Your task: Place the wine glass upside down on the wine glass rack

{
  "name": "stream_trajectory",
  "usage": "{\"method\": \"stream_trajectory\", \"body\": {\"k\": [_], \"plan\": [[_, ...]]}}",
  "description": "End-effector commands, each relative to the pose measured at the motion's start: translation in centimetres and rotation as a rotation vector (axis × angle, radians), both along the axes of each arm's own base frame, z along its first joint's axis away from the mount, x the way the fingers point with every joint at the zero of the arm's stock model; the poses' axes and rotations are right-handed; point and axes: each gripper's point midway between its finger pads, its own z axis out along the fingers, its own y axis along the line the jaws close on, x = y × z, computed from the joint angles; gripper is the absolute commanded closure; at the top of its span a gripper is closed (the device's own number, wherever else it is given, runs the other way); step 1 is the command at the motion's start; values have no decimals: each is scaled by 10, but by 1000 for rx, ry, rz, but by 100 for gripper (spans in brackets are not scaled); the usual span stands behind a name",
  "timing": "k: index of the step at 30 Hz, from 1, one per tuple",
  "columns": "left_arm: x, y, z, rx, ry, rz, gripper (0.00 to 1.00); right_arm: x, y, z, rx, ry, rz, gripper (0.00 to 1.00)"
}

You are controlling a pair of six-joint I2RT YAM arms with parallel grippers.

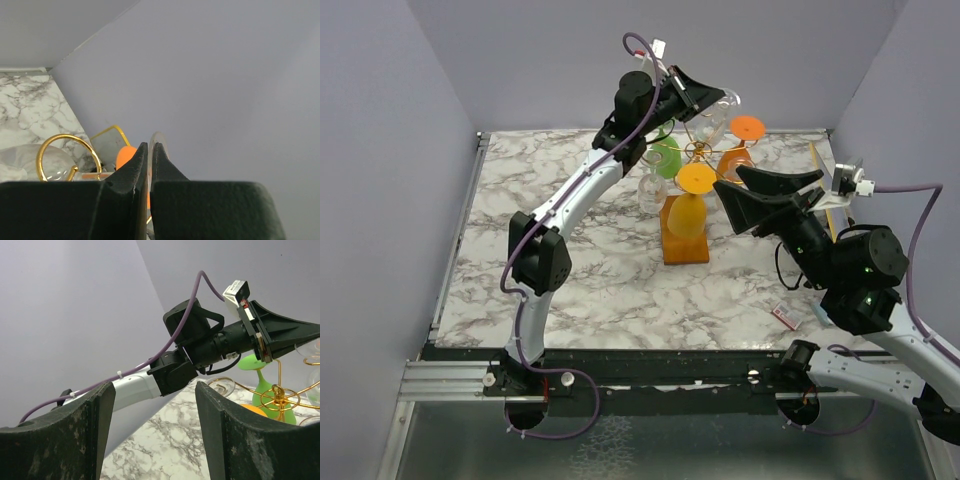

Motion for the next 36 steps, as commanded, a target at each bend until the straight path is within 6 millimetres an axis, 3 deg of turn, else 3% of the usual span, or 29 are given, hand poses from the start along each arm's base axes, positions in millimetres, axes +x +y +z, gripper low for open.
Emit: {"method": "stream_trajectory", "body": {"k": [1,17,26,36], "plan": [[7,3,23,-27,-76,61,100,0,-4,-1,18,9,-14,30],[26,-4,19,-15,-50,93,100,0,-3,0,19,9,-11,30],[31,19,22,49,-69,202,100,1,-3,-2,17,15,-13,30],[34,31,6,105,10,231,100,3,3,-5,13,19,-2,30]]}}
